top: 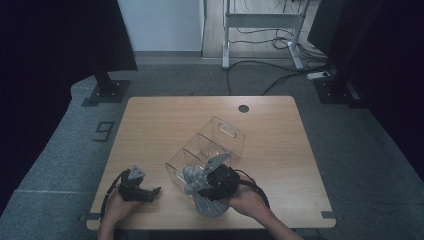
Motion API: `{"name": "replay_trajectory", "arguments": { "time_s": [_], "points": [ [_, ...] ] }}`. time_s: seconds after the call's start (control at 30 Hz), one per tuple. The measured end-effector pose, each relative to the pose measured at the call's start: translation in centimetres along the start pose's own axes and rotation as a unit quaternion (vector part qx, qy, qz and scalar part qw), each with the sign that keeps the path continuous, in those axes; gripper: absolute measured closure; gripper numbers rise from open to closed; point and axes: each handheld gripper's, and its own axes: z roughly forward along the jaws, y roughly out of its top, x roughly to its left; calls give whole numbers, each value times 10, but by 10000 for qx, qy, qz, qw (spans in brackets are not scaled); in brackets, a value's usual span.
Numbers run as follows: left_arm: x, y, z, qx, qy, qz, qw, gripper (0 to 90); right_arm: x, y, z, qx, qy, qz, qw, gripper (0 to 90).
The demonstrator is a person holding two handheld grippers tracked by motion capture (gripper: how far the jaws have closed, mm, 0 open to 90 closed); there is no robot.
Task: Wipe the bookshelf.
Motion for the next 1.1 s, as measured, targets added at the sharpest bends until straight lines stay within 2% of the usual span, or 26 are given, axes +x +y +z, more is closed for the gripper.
{"name": "replay_trajectory", "arguments": {
  "time_s": [0.2,0.3,0.57,0.83,1.1],
  "points": [
    [0,0,0,-1,2,-6,10000,0,1,-13,9,100,-17,7,9999,611],
    [0,0,0,-7,6,-10,10000,0,0,-21,19,216,-58,-3,9997,611],
    [0,0,0,-3,7,-13,10000,0,-1,-39,43,322,-130,-20,9994,610],
    [0,0,0,2,7,-14,10000,0,-4,-54,60,282,-61,103,9995,613],
    [0,0,0,3,8,-14,10000,0,-3,-59,64,240,-131,26,9996,614]
  ]
}}
